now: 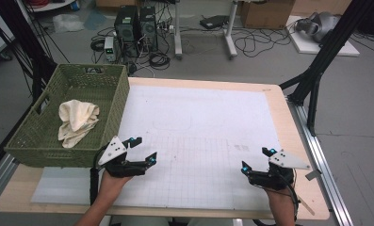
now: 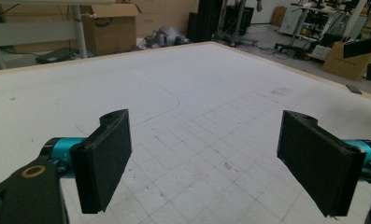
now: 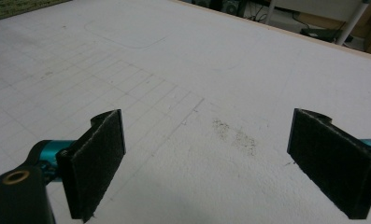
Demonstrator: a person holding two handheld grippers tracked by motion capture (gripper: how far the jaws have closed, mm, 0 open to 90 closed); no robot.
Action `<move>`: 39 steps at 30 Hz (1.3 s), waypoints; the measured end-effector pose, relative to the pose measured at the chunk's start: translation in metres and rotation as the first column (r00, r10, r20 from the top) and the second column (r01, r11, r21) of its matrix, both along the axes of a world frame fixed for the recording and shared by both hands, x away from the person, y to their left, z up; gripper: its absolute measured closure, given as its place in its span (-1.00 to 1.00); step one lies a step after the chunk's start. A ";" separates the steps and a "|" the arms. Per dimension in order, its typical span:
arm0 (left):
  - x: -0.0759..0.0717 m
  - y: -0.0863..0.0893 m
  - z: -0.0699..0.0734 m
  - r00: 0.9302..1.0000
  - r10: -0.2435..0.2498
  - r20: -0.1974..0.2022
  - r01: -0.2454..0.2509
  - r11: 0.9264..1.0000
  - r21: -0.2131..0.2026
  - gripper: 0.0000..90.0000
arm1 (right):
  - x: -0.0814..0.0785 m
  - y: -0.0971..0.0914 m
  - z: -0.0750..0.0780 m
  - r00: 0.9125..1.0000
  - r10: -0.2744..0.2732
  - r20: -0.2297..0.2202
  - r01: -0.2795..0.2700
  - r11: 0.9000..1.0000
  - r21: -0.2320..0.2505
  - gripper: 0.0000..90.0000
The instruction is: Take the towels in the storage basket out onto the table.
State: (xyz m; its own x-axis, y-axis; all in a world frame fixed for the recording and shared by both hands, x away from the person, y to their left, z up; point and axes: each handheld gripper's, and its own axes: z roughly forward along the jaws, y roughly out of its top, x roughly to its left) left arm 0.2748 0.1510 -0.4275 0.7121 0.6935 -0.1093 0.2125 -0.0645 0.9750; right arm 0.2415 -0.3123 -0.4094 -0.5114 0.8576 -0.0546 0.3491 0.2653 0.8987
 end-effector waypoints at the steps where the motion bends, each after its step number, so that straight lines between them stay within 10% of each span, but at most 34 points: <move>1: 0.000 0.000 0.000 1.000 -0.003 0.000 0.003 1.000 -0.001 -0.60 | 0.000 0.000 0.000 1.000 0.001 -0.001 -0.001 1.000 0.002 -0.77; 28: 0.004 -0.007 0.008 0.999 -0.032 -0.004 0.032 0.999 0.000 -0.60 | -0.009 0.003 0.000 1.000 0.013 -0.017 -0.013 1.000 -0.001 -0.77; 39: 0.011 -0.009 0.042 0.995 -0.095 0.002 0.095 0.995 0.007 -0.60 | -0.015 -0.001 -0.003 0.999 0.022 -0.038 -0.021 1.000 0.018 -0.77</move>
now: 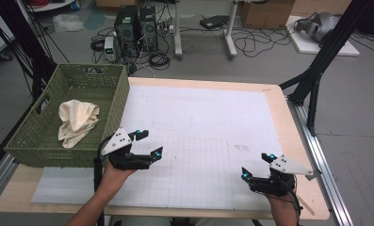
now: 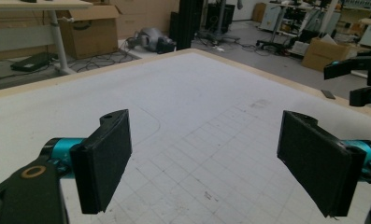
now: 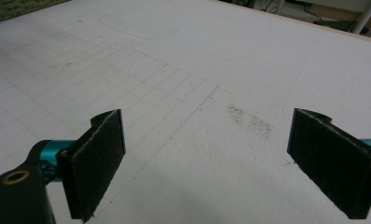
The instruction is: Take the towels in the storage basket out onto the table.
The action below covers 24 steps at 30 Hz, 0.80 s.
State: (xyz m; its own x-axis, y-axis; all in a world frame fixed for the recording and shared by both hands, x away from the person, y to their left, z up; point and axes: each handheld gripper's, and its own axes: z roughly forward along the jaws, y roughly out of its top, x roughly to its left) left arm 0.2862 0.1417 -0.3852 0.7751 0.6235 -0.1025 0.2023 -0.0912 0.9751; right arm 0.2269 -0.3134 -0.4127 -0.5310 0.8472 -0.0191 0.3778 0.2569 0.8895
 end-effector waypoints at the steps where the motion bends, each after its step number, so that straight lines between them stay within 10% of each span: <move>1: 0.001 0.006 0.013 1.000 0.000 0.014 0.000 1.000 -0.003 -0.59 | 0.000 -0.001 -0.001 1.000 -0.003 0.000 0.003 1.000 -0.001 -0.77; 11: 0.012 0.045 0.054 0.995 0.064 0.075 -0.066 0.998 0.015 -0.60 | -0.001 0.004 -0.001 1.000 -0.004 -0.001 0.004 1.000 -0.009 -0.77; 24: 0.052 0.114 0.065 0.973 0.230 0.007 -0.230 0.973 -0.019 -0.58 | 0.001 0.005 -0.002 1.000 -0.003 -0.008 0.002 1.000 -0.020 -0.77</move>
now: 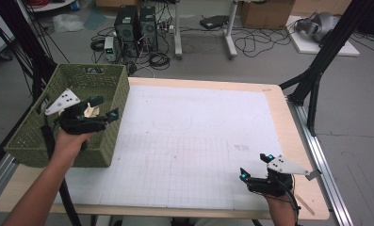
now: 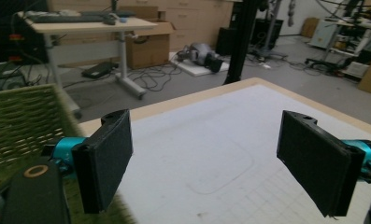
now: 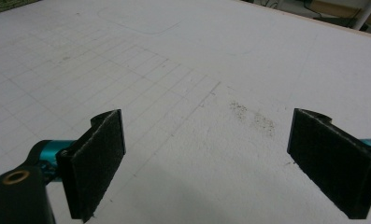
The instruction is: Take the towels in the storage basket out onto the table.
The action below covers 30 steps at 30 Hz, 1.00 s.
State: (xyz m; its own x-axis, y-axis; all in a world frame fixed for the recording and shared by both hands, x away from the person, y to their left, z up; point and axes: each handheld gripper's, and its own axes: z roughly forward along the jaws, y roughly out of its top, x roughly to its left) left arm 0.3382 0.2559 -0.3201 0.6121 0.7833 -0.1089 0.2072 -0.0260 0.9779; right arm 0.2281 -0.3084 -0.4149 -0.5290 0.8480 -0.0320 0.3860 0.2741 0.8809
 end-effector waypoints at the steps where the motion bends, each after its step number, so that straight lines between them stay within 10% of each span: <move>1: 0.003 0.006 0.001 1.000 0.015 -0.006 -0.015 1.000 -0.015 -0.58 | 0.000 0.000 0.000 1.000 0.000 0.000 0.000 1.000 0.000 -0.77; 10: 0.039 0.059 -0.006 0.986 0.138 -0.093 -0.139 0.990 0.002 -0.59 | 0.003 0.001 -0.002 1.000 0.007 -0.005 -0.007 1.000 0.004 -0.77; 20: 0.068 0.095 -0.031 0.938 0.286 -0.194 -0.279 0.958 0.064 -0.59 | 0.005 0.001 -0.002 1.000 0.005 -0.012 -0.005 1.000 -0.004 -0.77; 30: 0.078 0.098 -0.051 0.904 0.304 -0.300 -0.265 0.950 0.166 -0.59 | 0.005 0.002 -0.002 1.000 0.007 -0.004 -0.007 1.000 -0.006 -0.77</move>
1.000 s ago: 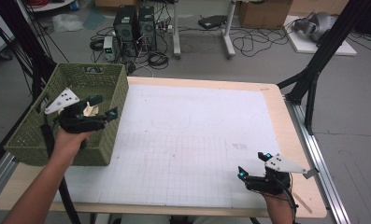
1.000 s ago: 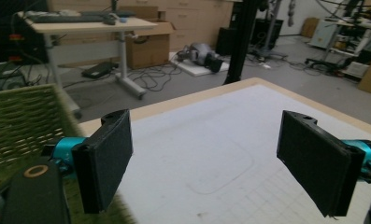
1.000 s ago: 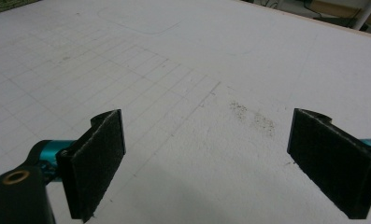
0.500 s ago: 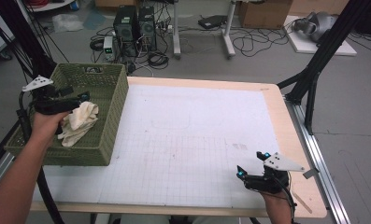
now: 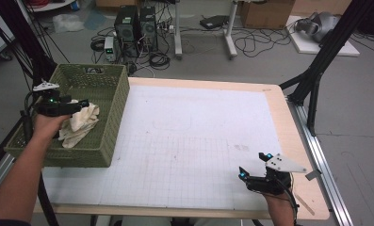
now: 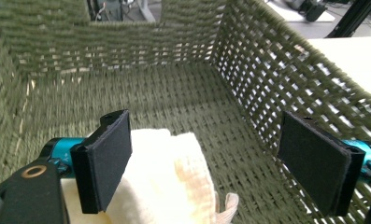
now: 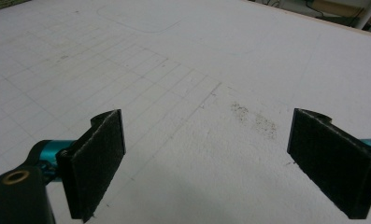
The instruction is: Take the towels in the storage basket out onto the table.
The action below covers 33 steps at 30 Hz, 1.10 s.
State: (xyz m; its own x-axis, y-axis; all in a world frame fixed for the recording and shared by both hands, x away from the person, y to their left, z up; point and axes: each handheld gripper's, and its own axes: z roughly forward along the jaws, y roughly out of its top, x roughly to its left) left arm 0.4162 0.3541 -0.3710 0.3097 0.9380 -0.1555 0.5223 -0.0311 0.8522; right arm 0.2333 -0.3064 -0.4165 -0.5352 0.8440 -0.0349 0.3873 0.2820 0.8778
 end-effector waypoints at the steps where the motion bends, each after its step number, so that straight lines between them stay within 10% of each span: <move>1: 0.000 0.000 -0.002 1.000 0.003 -0.010 -0.003 1.000 0.003 -0.59 | 0.000 0.001 0.000 1.000 0.004 0.002 -0.004 1.000 -0.003 -0.77; 9: 0.003 0.004 -0.012 0.991 0.055 -0.125 -0.050 0.998 0.041 -0.47 | 0.000 0.001 0.000 1.000 0.006 0.004 -0.006 1.000 -0.007 -0.77; 21: 0.010 0.005 -0.033 0.916 0.181 -0.358 -0.130 0.978 0.162 -0.53 | 0.000 -0.002 0.000 1.000 -0.008 0.000 0.008 1.000 0.003 -0.77; 33: 0.015 -0.007 -0.044 0.895 0.155 -0.418 -0.046 0.965 0.258 -0.65 | 0.002 -0.004 -0.001 1.000 -0.002 -0.006 0.002 1.000 0.023 -0.77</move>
State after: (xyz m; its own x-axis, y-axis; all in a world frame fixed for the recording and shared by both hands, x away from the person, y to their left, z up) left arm 0.4310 0.3475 -0.4150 0.1648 0.9861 -0.0232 0.8465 -0.1293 0.5164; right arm 0.2351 -0.3104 -0.4176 -0.5339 0.8455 -0.0126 0.3927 0.2612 0.8818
